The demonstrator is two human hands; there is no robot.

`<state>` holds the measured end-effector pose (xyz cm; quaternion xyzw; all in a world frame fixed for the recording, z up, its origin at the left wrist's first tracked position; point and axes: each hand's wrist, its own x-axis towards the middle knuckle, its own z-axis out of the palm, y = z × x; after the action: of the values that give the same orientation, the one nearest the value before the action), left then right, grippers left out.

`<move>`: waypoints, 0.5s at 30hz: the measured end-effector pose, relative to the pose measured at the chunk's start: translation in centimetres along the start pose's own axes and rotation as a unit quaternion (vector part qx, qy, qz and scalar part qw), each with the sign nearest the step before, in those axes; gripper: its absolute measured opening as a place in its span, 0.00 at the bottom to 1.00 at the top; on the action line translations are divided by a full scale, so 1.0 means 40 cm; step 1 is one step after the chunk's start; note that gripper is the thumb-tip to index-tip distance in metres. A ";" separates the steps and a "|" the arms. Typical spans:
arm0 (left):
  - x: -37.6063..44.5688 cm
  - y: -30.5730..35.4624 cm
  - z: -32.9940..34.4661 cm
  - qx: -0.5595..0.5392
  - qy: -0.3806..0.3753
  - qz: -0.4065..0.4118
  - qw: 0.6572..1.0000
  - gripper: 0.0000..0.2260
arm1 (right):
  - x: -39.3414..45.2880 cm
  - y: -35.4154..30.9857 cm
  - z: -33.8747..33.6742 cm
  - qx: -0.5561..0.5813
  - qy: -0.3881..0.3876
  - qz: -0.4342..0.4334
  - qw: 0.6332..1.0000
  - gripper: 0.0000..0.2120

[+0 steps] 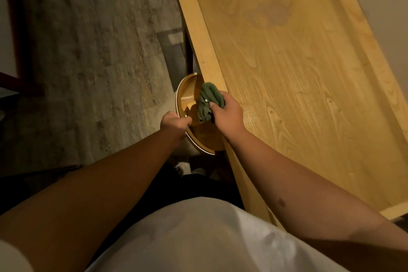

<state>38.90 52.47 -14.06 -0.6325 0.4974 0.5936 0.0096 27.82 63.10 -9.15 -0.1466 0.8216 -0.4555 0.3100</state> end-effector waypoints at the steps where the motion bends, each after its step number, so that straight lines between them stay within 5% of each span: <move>1: 0.001 -0.001 0.000 -0.001 0.000 0.000 1.000 0.10 | -0.001 -0.001 -0.008 -0.021 -0.003 -0.011 1.000 0.15; 7: 0.007 -0.003 -0.018 0.001 0.004 0.012 1.000 0.12 | -0.005 0.007 -0.023 -0.332 -0.086 -0.176 0.922 0.20; 15: 0.058 0.027 -0.046 -0.003 -0.019 0.001 1.000 0.12 | 0.008 -0.010 -0.007 -0.419 -0.121 -0.188 0.880 0.18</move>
<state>39.12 49.38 -14.68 -0.6206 0.4954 0.6075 0.0167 27.38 62.91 -8.83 -0.4685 0.8488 -0.0970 0.2251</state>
